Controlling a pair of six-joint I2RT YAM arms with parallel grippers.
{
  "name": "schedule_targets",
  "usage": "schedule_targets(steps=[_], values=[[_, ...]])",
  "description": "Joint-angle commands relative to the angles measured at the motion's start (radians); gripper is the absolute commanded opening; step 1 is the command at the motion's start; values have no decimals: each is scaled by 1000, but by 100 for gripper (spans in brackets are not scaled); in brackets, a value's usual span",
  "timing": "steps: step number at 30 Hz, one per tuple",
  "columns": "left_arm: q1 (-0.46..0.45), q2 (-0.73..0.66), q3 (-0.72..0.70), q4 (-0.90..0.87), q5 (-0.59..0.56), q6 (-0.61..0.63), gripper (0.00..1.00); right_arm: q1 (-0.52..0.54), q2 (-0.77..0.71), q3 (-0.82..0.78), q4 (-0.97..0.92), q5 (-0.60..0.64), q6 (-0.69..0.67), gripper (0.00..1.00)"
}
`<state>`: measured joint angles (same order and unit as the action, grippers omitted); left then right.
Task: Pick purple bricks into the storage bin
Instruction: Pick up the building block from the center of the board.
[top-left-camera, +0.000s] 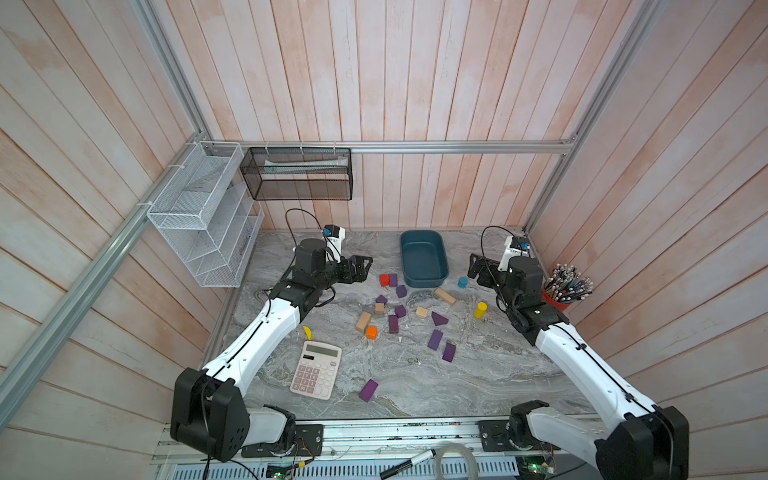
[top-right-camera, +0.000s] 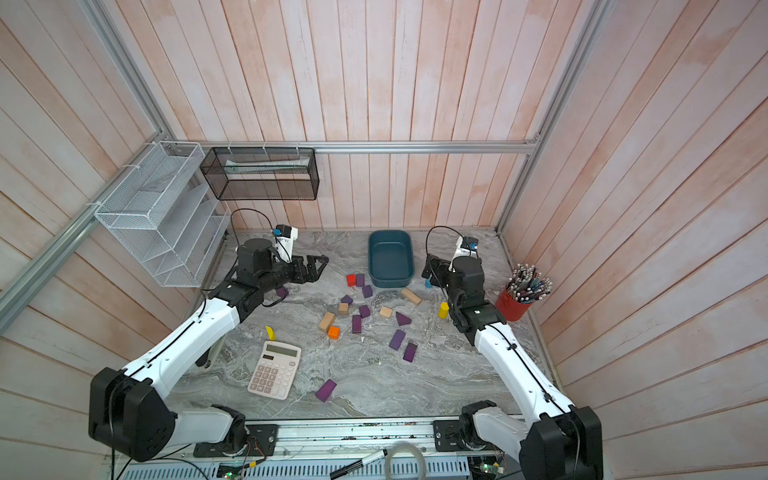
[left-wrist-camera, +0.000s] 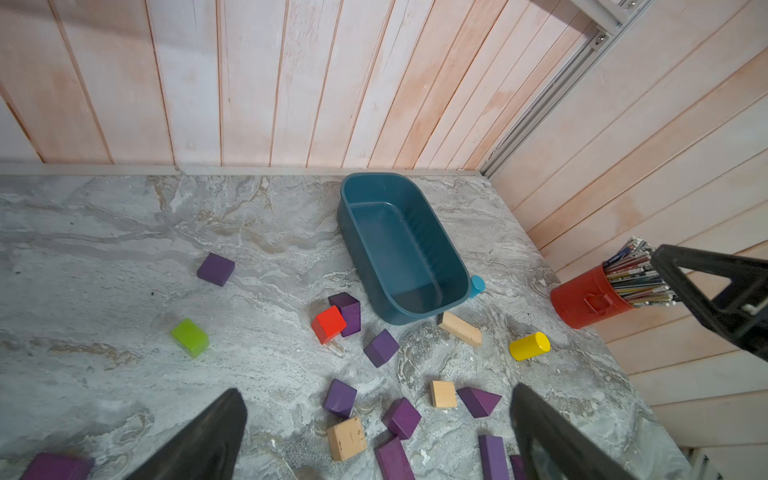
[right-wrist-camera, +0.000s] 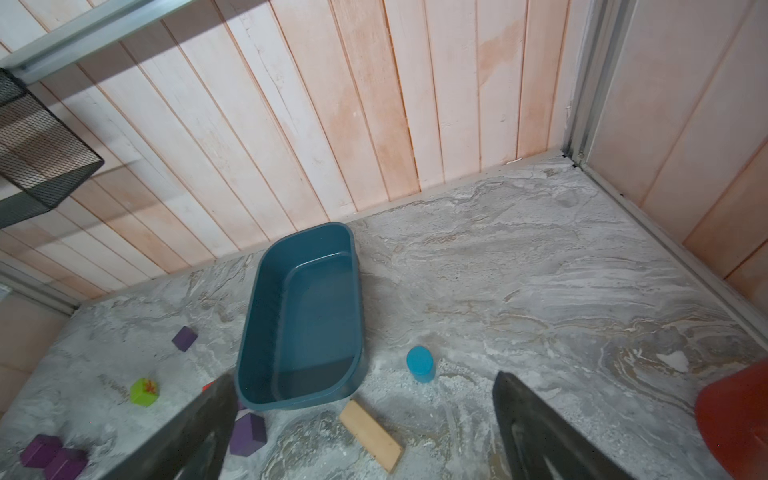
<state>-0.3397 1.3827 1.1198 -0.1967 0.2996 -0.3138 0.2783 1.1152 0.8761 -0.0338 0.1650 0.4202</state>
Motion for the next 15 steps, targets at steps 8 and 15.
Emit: schedule_targets(steps=[8, 15], values=[[-36, 91, 168, -274, 14, -7, 100, 80, 24, 195, -417, -48, -9, 98], [-113, 56, 183, -409, -100, 66, 100, 138, 74, 246, -516, -35, -58, 97]])
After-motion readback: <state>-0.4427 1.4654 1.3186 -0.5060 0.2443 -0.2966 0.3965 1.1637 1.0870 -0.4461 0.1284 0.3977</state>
